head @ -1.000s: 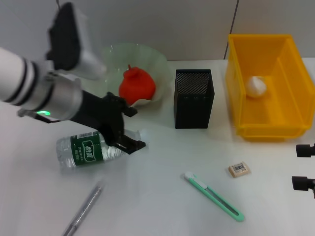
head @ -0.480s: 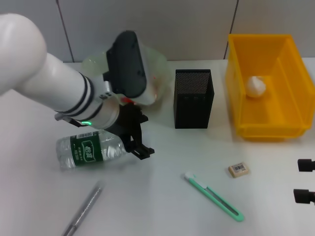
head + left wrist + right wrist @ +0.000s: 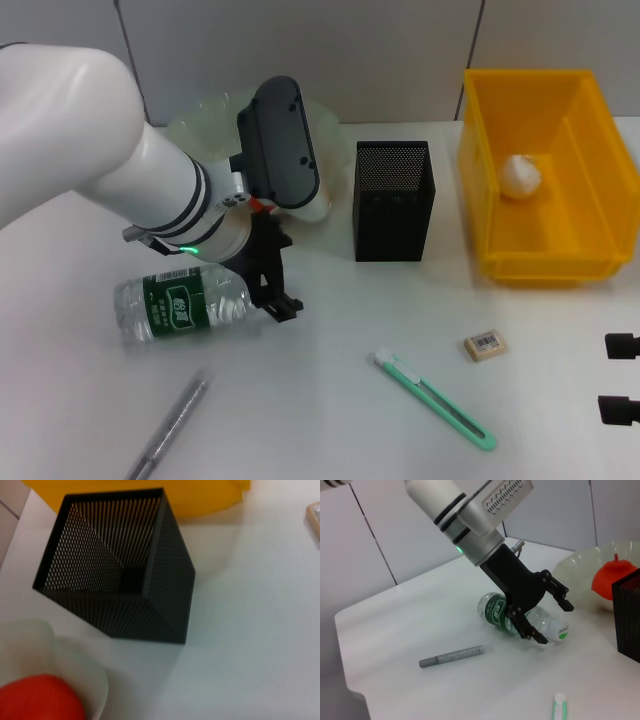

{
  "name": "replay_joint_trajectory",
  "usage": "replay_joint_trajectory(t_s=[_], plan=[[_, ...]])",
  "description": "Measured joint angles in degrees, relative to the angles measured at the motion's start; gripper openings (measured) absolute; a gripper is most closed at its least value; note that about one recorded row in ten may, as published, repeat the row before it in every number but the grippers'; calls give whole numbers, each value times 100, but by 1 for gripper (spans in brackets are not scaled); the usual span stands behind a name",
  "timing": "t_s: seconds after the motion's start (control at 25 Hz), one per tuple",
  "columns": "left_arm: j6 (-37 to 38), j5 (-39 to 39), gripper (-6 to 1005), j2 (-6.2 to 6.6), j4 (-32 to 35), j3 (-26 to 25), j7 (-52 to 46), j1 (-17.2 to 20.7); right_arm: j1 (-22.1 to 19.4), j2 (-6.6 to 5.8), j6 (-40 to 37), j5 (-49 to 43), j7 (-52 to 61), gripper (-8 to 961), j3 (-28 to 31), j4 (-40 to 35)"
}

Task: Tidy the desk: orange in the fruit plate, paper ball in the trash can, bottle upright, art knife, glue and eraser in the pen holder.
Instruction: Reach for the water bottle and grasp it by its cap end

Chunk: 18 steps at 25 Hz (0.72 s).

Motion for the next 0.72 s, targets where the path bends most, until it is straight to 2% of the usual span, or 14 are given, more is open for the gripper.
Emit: replay_joint_trajectory(t_s=[0.24,0.64,0.72], plan=[[-41,120,834,0,-425,7,-19,-283,-11,7,-37,0,-7,784,39,2],[-28,127,812,0,-439,87,7,-318,48,5,23,6,-9,784,45,123],[-51,128,709,0,-440,144,9,-306,57,4,26,16,-10,784,45,133]])
